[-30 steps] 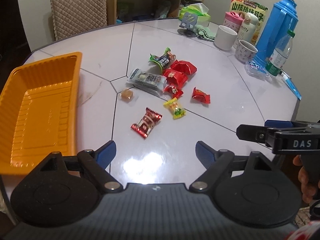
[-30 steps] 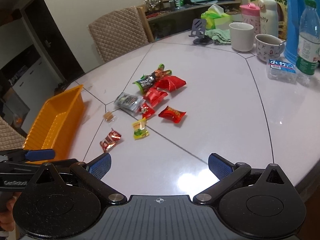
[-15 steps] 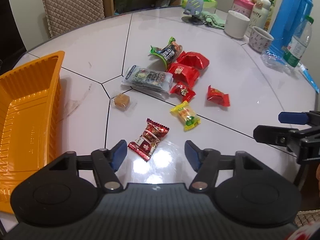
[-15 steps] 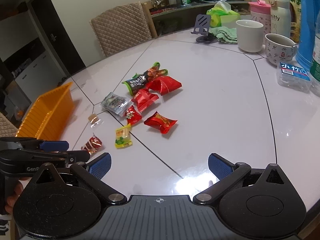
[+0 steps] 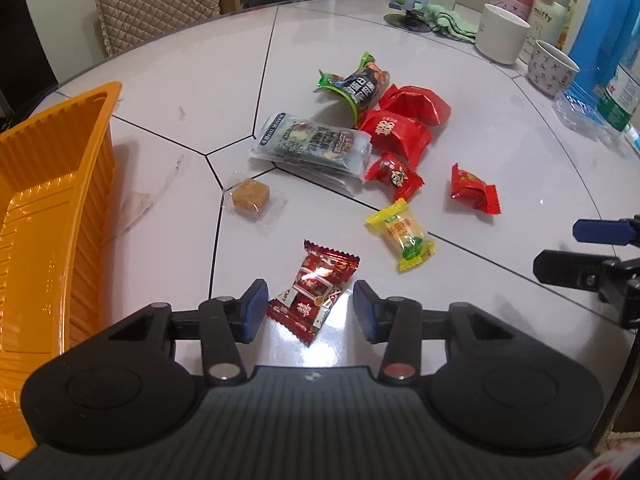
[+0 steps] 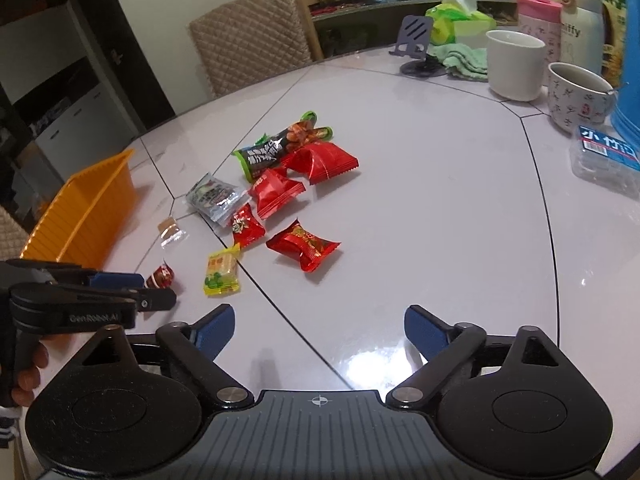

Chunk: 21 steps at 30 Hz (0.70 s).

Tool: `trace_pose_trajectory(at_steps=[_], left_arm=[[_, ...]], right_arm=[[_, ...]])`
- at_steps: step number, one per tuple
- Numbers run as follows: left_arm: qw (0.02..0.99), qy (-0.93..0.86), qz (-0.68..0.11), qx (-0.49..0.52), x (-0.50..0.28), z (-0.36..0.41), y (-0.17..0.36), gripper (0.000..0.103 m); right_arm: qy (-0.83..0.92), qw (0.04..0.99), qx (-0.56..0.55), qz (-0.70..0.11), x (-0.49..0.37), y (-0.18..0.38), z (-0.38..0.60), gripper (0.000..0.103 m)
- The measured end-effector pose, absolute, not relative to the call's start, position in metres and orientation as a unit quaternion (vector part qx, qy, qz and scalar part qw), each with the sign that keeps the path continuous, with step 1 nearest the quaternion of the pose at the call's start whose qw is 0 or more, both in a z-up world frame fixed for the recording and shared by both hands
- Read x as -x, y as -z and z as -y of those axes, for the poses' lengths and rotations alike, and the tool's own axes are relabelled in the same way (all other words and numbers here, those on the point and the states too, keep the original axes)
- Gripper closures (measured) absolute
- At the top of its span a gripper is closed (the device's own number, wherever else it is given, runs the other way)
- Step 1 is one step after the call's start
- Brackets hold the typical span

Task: Organize snacks
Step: 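Grasp the red-and-white candy with the left tool while the right tool reaches for a red candy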

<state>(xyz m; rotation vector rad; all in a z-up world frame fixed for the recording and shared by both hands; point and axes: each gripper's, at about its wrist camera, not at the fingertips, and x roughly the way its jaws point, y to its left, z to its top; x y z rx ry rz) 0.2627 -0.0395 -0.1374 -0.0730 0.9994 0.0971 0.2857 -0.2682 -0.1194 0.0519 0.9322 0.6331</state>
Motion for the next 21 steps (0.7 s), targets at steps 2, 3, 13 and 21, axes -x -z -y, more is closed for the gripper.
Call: trace_pose_trajectory(at_steps=[2, 3, 13, 21], left_arm=[[0.875, -0.051, -0.479, 0.04, -0.264, 0.038, 0.137, 0.063], [0.875, -0.052, -0.479, 0.043, -0.265, 0.037, 0.137, 0.065], [0.877, -0.043, -0.477, 0.042, -0.268, 0.04, 0.136, 0.079], [0.875, -0.055, -0.477, 0.056, -0.264, 0.035, 0.13, 0.081]], right_arm=[[-0.305, 0.845, -0.02, -0.438, -0.288, 0.121, 0.268, 0.013], [-0.306, 0.846, -0.018, -0.437, -0.29, 0.121, 0.267, 0.013], [-0.346, 0.841, 0.033, -0.415, -0.309, 0.125, 0.25, 0.021], [-0.385, 0.828, 0.093, -0.396, -0.329, 0.133, 0.226, 0.041]])
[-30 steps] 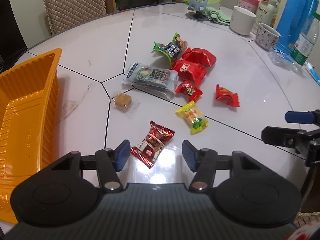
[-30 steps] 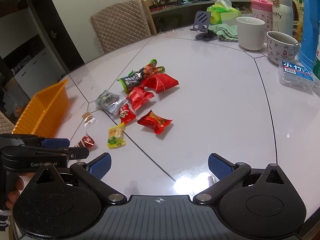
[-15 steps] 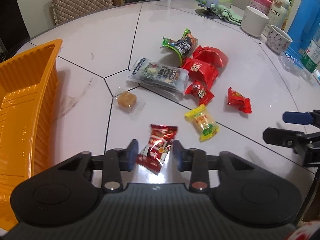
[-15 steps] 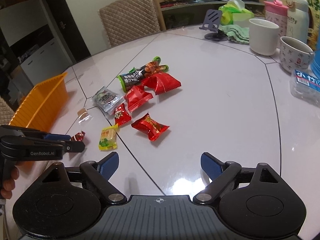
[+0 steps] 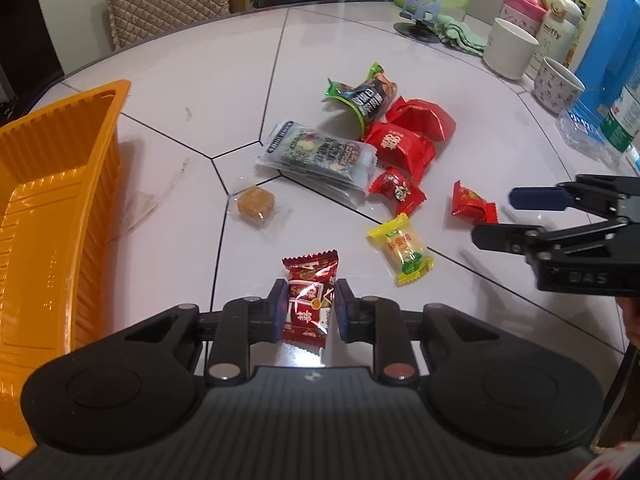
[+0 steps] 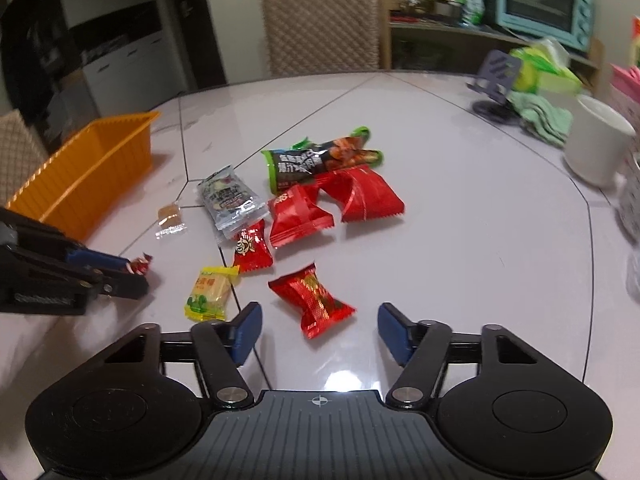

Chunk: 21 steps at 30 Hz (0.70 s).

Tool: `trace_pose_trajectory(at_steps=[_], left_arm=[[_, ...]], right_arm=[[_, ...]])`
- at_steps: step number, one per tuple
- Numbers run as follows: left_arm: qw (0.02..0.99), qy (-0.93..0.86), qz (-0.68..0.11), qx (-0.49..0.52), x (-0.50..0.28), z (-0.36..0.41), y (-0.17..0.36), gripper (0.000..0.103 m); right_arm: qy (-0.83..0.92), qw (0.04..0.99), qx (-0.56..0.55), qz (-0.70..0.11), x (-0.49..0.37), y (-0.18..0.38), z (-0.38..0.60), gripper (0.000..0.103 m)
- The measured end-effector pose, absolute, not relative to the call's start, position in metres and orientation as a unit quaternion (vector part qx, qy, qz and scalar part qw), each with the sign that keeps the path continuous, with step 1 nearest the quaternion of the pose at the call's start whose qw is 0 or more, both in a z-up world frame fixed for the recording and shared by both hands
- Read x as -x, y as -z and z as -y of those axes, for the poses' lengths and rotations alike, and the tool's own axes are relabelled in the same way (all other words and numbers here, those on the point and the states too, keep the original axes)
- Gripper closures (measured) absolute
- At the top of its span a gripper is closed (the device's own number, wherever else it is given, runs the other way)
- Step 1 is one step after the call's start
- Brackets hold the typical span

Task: Organize snacks
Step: 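Grasp the red-and-white candy with the left tool while the right tool reaches for a red candy, then carry the red-and-white candy in the left tool while the right tool carries a red candy to the tray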

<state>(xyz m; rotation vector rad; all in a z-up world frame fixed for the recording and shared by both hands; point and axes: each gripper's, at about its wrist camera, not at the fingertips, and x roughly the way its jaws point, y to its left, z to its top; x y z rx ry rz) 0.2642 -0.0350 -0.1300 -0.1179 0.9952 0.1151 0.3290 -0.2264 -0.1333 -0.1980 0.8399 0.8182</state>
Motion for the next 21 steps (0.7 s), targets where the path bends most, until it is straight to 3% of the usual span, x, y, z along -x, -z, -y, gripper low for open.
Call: trace_pose_trajectory(at_steps=[7, 11, 13, 21], left_arm=[[0.875, -0.068, -0.475, 0.068, -0.256, 0.029, 0.121, 0.081], [0.876, -0.073, -0.472, 0.071, -0.249, 0.027, 0.115, 0.081], [0.877, -0.075, -0.468, 0.074, -0.245, 0.026, 0.111, 0.081], [0.886, -0.072, -0.451, 0.084, -0.226, 0.024, 0.092, 0.081]], right_arm=[[-0.42, 0.811, 0.169, -0.37, -0.335, 0.141, 0.204, 0.052], [-0.433, 0.802, 0.192, -0.363, -0.334, 0.143, 0.198, 0.065], [-0.436, 0.8, 0.197, -0.362, -0.332, 0.143, 0.197, 0.079], [-0.4, 0.815, 0.143, -0.393, -0.32, 0.122, 0.206, 0.081]])
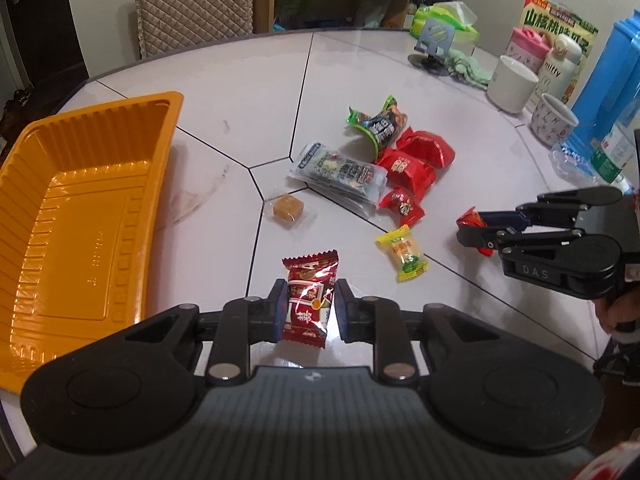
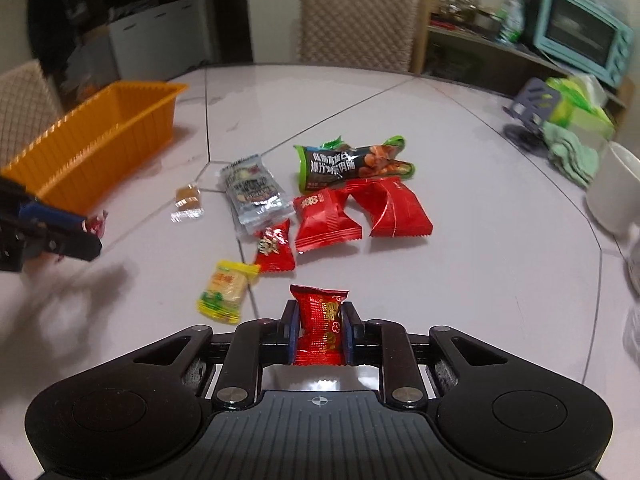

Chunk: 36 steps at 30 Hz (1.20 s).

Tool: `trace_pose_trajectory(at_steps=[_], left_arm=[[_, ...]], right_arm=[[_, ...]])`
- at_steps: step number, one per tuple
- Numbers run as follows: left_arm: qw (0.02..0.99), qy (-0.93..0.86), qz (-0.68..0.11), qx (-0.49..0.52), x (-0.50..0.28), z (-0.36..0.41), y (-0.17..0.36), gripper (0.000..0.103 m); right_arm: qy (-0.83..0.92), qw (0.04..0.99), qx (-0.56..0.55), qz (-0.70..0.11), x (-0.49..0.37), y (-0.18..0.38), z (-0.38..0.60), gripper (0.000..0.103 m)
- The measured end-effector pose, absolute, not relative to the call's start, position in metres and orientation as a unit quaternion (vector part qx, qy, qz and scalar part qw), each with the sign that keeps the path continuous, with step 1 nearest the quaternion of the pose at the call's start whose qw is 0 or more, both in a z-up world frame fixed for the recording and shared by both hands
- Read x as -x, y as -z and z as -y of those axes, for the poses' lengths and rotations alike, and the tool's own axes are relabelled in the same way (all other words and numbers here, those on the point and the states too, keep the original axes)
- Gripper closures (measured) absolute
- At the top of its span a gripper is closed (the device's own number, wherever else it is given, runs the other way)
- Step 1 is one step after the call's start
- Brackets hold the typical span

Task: Organize snacks
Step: 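Carry the red-and-white candy in the left tool while the right tool carries a red candy to the tray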

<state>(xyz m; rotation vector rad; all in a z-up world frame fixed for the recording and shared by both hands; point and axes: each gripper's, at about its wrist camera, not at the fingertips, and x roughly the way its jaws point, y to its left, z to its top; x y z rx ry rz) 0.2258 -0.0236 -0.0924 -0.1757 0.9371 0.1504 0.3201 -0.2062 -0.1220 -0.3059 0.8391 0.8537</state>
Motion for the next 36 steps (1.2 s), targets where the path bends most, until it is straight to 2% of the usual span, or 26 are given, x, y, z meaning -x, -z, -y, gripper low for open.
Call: trace_pose_trajectory(at_steps=[8, 18, 27, 36], left_arm=[[0.895, -0.057, -0.432, 0.097, -0.195, 0.014, 0.064, 0.081], [0.901, -0.066, -0.415, 0.105, -0.135, -0.03, 0.029, 0.081], [0.901, -0.108, -0.403, 0.115, -0.09, -0.094, 0.016, 0.081], [0.899, -0.118, -0.406, 0.114, -0.082, -0.14, 0.018, 0.081]], right_arm=[[-0.396, 0.813, 0.068, -0.421, -0.269, 0.078, 0.204, 0.081], [-0.428, 0.786, 0.007, -0.446, -0.196, 0.042, 0.155, 0.081], [-0.451, 0.775, 0.003, -0.444, -0.156, 0.03, 0.084, 0.081], [-0.44, 0.787, 0.019, -0.432, -0.151, 0.03, 0.019, 0.081]])
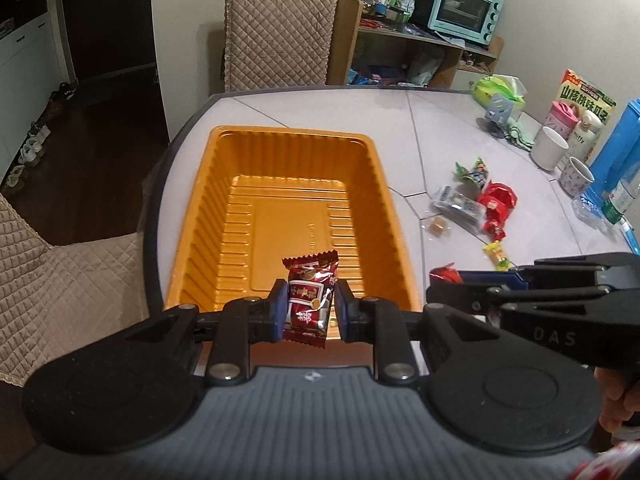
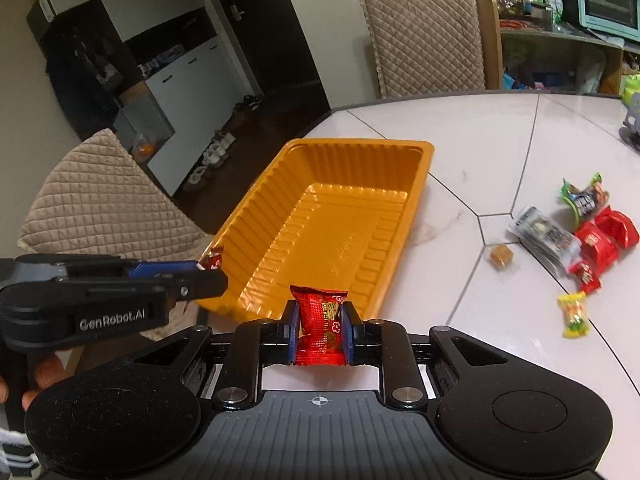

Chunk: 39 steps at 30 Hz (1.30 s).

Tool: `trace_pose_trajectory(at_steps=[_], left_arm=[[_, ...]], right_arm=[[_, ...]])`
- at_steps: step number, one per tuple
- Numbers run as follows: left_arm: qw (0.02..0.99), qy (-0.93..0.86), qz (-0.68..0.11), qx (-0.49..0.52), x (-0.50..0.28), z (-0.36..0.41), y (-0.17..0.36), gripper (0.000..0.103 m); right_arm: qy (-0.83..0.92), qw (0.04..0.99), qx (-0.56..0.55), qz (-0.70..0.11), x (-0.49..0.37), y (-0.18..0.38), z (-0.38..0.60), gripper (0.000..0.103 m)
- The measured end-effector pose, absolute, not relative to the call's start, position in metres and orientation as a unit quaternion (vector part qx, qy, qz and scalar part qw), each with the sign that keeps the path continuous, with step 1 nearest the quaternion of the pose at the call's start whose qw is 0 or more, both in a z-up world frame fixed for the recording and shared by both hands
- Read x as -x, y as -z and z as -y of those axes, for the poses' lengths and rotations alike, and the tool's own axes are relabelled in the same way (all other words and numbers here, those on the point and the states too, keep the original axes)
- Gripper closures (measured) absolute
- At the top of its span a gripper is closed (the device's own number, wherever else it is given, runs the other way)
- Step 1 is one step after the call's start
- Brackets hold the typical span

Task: Organize snacks
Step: 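Carry the red-and-white candy in the left tool while the right tool carries a red candy to the tray, then open both tools to drop the candies into the orange tray, then withdraw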

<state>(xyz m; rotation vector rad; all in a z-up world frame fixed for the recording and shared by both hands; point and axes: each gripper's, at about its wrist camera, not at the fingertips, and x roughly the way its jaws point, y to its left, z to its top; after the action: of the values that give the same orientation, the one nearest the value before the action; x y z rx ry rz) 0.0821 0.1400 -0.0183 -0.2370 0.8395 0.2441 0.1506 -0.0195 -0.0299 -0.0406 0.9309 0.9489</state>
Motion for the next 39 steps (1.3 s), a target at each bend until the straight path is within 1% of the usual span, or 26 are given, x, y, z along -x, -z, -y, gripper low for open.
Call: trace_pose_trajectory(at_steps=[11, 19, 26, 28, 29, 31, 32, 33, 35, 39], left_arm=[[0.892, -0.11, -0.424, 0.11, -0.096, -0.173, 0.033, 0.081], [0.888, -0.104, -0.435, 0.105, -0.108, -0.185, 0.043, 0.081], [0.888, -0.096, -0.438, 0.106, -0.113, -0.19, 0.048, 0.08], [0.889, -0.095, -0.436, 0.105, -0.114, -0.191, 0.048, 0.078], [0.889, -0.094, -0.435, 0.104, -0.114, -0.191, 0.048, 0.076], [0.89, -0.095, -0.434, 0.101, -0.114, -0.192, 0.047, 0.072], [0.89, -0.095, -0.434, 0.101, -0.115, -0.192, 0.047, 0.071], [0.89, -0.095, -0.434, 0.102, -0.114, -0.193, 0.047, 0.07], [0.89, -0.095, -0.434, 0.103, -0.113, -0.194, 0.046, 0.069], [0.89, -0.095, -0.433, 0.103, -0.112, -0.194, 0.045, 0.064]], right_arm=[[-0.41, 0.794, 0.038, -0.447, -0.161, 0.053, -0.031, 0.081], [-0.393, 0.797, 0.036, -0.457, -0.168, 0.063, -0.043, 0.081], [-0.388, 0.804, 0.034, -0.449, -0.169, 0.063, -0.051, 0.081], [-0.387, 0.804, 0.029, -0.45, -0.171, 0.062, -0.052, 0.08], [-0.387, 0.805, 0.027, -0.45, -0.171, 0.062, -0.053, 0.078], [-0.38, 0.809, 0.027, -0.447, -0.171, 0.062, -0.052, 0.069], [-0.378, 0.811, 0.027, -0.445, -0.171, 0.061, -0.052, 0.058], [-0.377, 0.814, 0.024, -0.441, -0.17, 0.06, -0.051, 0.052], [-0.375, 0.818, 0.021, -0.436, -0.17, 0.059, -0.048, 0.05], [-0.371, 0.819, 0.014, -0.437, -0.17, 0.057, -0.045, 0.048]])
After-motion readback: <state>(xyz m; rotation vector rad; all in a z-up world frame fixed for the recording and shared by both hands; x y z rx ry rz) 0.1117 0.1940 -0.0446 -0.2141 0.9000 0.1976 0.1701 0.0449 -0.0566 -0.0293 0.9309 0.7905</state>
